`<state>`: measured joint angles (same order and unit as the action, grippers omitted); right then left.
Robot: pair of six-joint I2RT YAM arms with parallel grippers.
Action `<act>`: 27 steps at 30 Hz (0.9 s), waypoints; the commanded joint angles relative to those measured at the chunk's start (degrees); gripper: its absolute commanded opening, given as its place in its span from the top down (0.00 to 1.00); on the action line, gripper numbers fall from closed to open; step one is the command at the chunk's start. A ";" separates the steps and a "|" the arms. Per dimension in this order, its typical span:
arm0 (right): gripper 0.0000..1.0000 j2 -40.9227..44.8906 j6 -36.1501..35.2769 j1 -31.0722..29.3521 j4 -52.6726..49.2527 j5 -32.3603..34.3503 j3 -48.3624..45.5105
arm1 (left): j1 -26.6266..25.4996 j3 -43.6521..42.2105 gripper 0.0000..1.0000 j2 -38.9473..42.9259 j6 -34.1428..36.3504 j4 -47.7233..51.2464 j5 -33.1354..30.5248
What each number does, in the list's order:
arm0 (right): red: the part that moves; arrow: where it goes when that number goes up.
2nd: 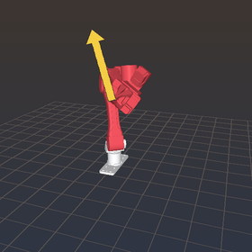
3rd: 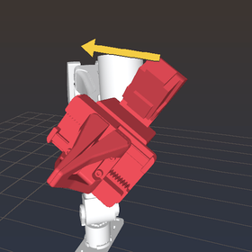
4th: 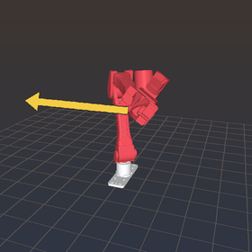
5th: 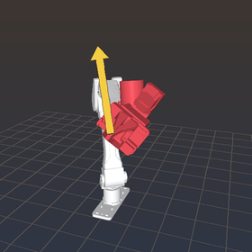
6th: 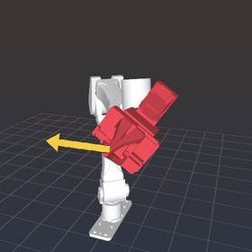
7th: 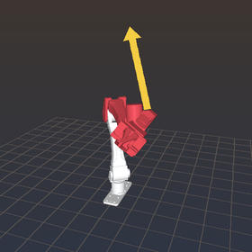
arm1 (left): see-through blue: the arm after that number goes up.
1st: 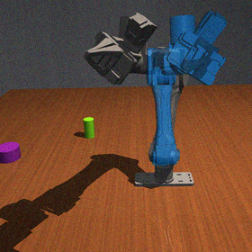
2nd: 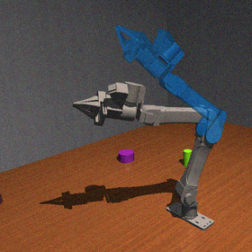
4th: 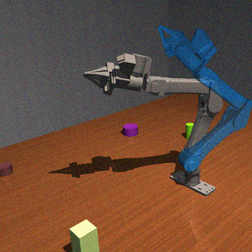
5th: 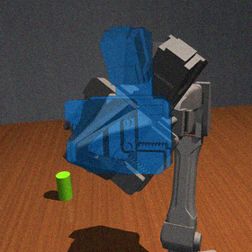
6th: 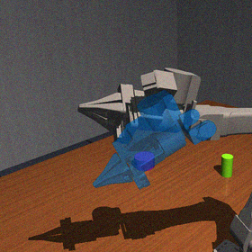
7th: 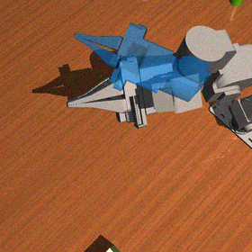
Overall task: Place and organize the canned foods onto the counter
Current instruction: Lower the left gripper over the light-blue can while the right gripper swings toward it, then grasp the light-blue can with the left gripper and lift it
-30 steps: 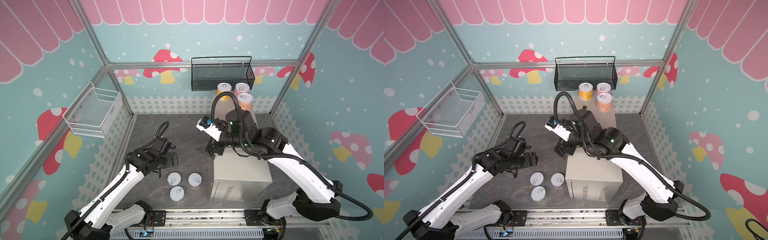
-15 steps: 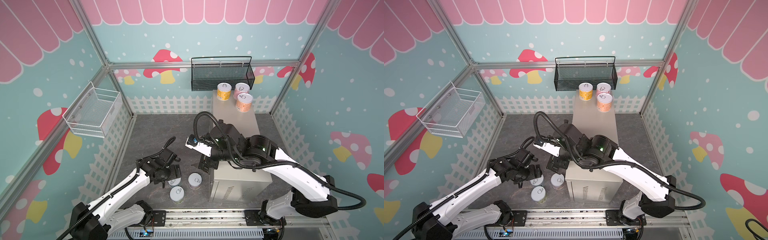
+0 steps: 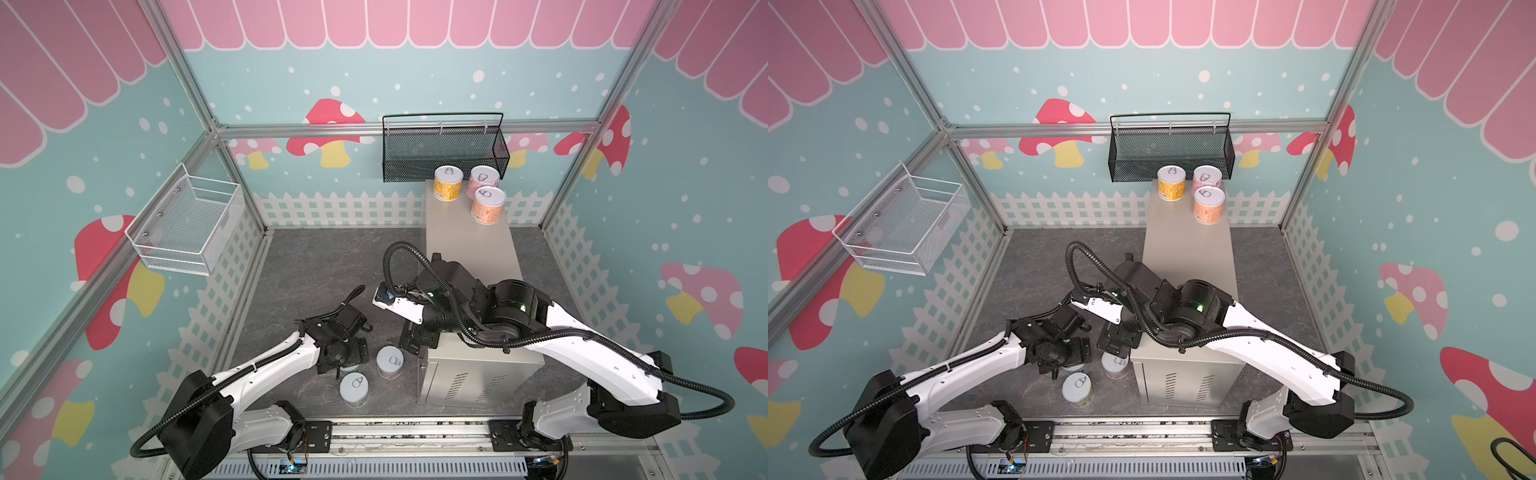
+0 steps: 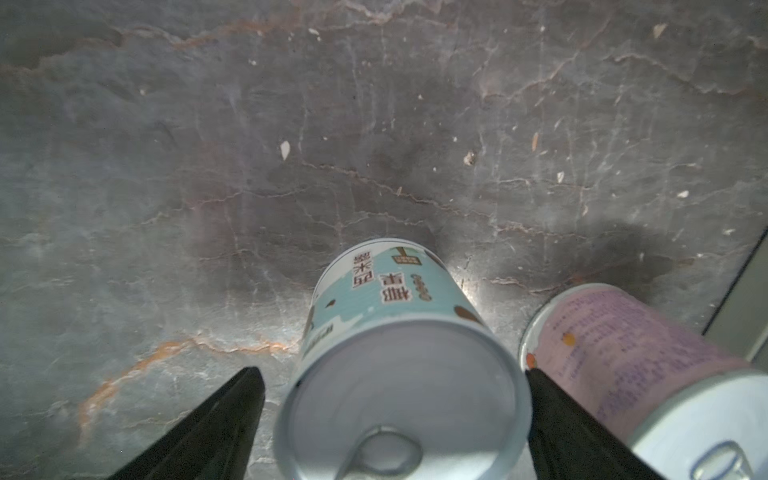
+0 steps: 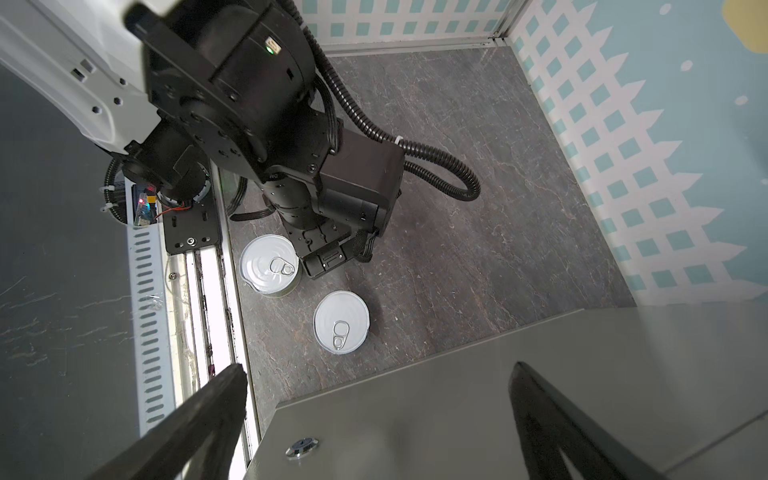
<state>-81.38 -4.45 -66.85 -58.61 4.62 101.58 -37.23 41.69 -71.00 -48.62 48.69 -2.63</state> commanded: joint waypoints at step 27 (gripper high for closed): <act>0.01 6.87 1.37 -0.48 4.91 8.05 -13.93 | 0.81 4.55 0.54 -1.64 3.85 0.00 -5.28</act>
<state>-74.43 -1.63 -67.20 -47.18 10.41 89.86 -37.21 43.44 -72.99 -45.71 48.42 -5.23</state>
